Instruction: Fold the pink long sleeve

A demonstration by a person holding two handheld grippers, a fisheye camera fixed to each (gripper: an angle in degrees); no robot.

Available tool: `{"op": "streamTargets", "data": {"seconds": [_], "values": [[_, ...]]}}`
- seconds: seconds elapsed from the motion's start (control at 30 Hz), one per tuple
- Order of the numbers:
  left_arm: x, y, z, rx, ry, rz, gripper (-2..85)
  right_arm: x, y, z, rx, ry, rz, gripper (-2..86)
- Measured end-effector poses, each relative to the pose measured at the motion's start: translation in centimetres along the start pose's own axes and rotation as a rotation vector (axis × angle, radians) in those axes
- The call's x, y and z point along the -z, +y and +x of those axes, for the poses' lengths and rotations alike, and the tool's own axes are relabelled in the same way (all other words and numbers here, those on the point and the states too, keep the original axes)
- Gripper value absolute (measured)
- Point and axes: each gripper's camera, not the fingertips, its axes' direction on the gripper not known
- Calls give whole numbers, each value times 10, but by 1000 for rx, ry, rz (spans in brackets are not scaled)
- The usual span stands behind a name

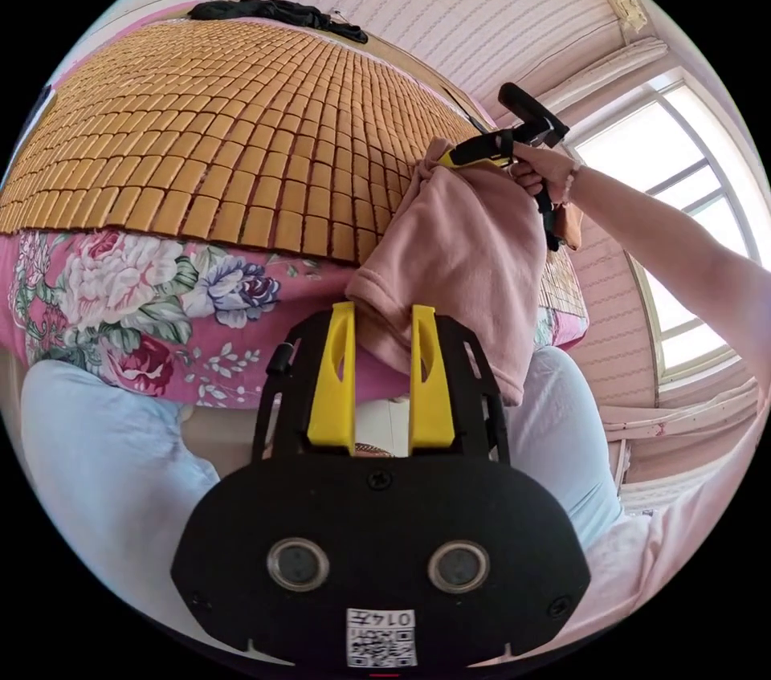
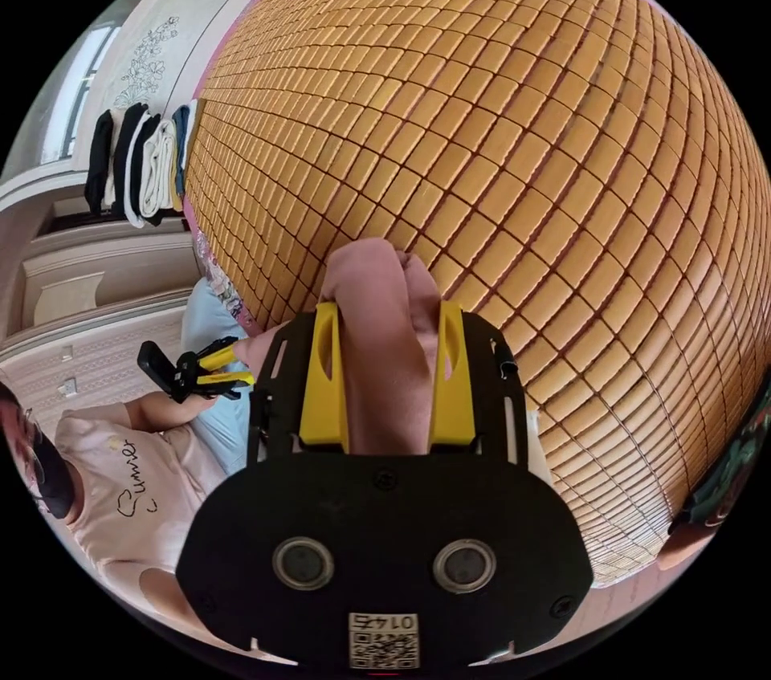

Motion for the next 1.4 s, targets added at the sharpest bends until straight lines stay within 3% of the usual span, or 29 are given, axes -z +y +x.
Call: {"op": "streamTargets", "data": {"seconds": [0.2, 0.57, 0.73, 0.97, 1.07, 1.17, 1.33, 1.4], "values": [[11, 7, 6, -78, 38, 13, 60, 22, 18, -42, 175, 71, 72, 83], [78, 16, -11, -86, 67, 157, 54, 84, 38, -122, 358, 104, 255, 76], [117, -1, -56, -12, 31, 294, 53, 111, -28, -189, 504, 137, 263, 75], [171, -87, -148, 99, -68, 554, 55, 136, -228, -379, 801, 329, 196, 92], [183, -125, -217, 255, -228, 651, 70, 118, -315, -458, 735, 400, 240, 127], [179, -142, -303, 498, -276, 553, 71, 82, -348, -490, 651, 451, 274, 142], [188, -121, -344, 532, -181, 505, 68, 33, -322, -435, 589, 407, 253, 148], [193, -106, -337, 512, -180, 505, 68, 38, -291, -393, 515, 222, 263, 136]]}}
